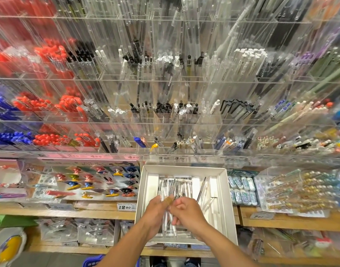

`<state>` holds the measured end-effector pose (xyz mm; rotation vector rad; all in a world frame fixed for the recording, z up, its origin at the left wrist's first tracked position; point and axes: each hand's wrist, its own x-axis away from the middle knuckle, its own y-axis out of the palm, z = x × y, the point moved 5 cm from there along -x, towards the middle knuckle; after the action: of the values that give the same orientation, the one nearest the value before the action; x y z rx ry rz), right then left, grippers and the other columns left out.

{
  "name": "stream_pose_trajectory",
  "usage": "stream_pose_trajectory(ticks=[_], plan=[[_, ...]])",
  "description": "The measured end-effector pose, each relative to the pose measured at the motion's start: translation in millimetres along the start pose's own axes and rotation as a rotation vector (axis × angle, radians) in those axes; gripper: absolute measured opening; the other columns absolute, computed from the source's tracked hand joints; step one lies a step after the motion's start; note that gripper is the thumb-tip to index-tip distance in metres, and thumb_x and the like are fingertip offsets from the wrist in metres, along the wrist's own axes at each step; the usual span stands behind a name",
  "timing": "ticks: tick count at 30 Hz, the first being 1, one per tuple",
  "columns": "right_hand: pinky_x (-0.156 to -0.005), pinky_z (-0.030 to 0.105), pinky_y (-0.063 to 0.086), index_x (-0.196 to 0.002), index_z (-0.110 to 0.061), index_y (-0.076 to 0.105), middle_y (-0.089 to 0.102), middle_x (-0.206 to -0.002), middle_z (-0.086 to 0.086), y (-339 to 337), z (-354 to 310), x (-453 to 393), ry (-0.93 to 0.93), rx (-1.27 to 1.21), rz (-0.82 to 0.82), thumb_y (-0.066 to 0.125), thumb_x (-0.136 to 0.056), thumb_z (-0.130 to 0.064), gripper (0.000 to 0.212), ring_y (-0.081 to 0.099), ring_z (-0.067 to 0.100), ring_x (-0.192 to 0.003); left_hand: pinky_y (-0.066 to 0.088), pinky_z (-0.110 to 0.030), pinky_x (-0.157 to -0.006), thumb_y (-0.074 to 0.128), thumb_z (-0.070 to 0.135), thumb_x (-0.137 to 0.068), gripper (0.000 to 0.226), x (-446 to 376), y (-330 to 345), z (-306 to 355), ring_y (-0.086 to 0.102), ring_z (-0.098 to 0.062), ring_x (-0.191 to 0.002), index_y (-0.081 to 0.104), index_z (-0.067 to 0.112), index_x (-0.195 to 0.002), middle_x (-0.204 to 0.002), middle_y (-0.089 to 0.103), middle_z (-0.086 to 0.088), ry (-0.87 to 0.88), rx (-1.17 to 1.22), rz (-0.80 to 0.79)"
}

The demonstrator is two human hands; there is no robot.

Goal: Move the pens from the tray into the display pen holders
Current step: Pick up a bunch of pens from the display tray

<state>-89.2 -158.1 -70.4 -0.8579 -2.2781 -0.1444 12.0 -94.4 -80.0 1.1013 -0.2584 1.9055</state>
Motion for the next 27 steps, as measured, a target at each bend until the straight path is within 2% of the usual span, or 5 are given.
stream_pose_trajectory(ticks=[3,7,16,21,27], plan=[[-0.063,0.029,0.059,-0.089,-0.021,0.068,0.073,-0.074,-0.001,-8.0,1.0,-7.8,-0.021,0.055,0.045,0.069,-0.089,-0.027,0.006,0.067,0.012,-0.059,0.044,-0.037,-0.098,0.055,0.028,-0.100,0.027,-3.3,-3.8,1.8,0.054,-0.021,-0.109,0.054,0.005,-0.114,-0.101,0.062,-0.006,-0.001,-0.036,0.100],[-0.064,0.021,0.048,-0.095,-0.018,0.062,0.060,-0.080,-0.013,-44.1,10.5,-30.4,0.036,0.480,0.295,0.062,-0.093,-0.024,0.006,0.061,0.008,-0.070,0.047,-0.028,-0.052,0.051,0.021,-0.103,0.035,-5.0,-21.9,8.0,0.051,-0.016,-0.060,0.053,-0.006,-0.125,-0.073,0.052,-0.006,-0.027,0.009,0.252],[-0.055,0.026,0.043,-0.072,-0.017,0.056,0.051,-0.063,-0.005,-32.7,20.5,-50.6,0.201,1.035,0.238,0.054,-0.085,-0.006,0.017,0.056,0.016,-0.064,0.044,-0.031,-0.057,0.050,0.015,-0.102,0.023,1.7,-23.0,8.6,0.050,-0.018,-0.065,0.056,-0.001,-0.117,-0.078,0.055,-0.008,-0.038,0.019,0.243],[-0.054,0.026,0.039,-0.110,-0.012,0.049,0.054,-0.081,-0.003,-35.1,20.2,-52.9,0.213,0.987,0.314,0.058,-0.090,-0.017,0.022,0.052,0.015,-0.067,0.044,-0.030,-0.058,0.050,0.013,-0.102,0.023,2.8,-22.5,7.5,0.051,-0.018,-0.067,0.053,0.000,-0.122,-0.081,0.056,-0.009,-0.036,0.030,0.241],[-0.045,0.023,0.032,-0.118,-0.009,0.044,0.051,-0.077,-0.005,-32.4,25.6,-56.2,0.261,0.926,0.367,0.060,-0.090,-0.019,0.034,0.047,0.009,-0.058,0.046,-0.030,-0.061,0.048,0.011,-0.103,0.025,4.0,-23.2,10.7,0.053,-0.020,-0.071,0.053,-0.001,-0.124,-0.086,0.057,-0.011,-0.044,0.025,0.241]])
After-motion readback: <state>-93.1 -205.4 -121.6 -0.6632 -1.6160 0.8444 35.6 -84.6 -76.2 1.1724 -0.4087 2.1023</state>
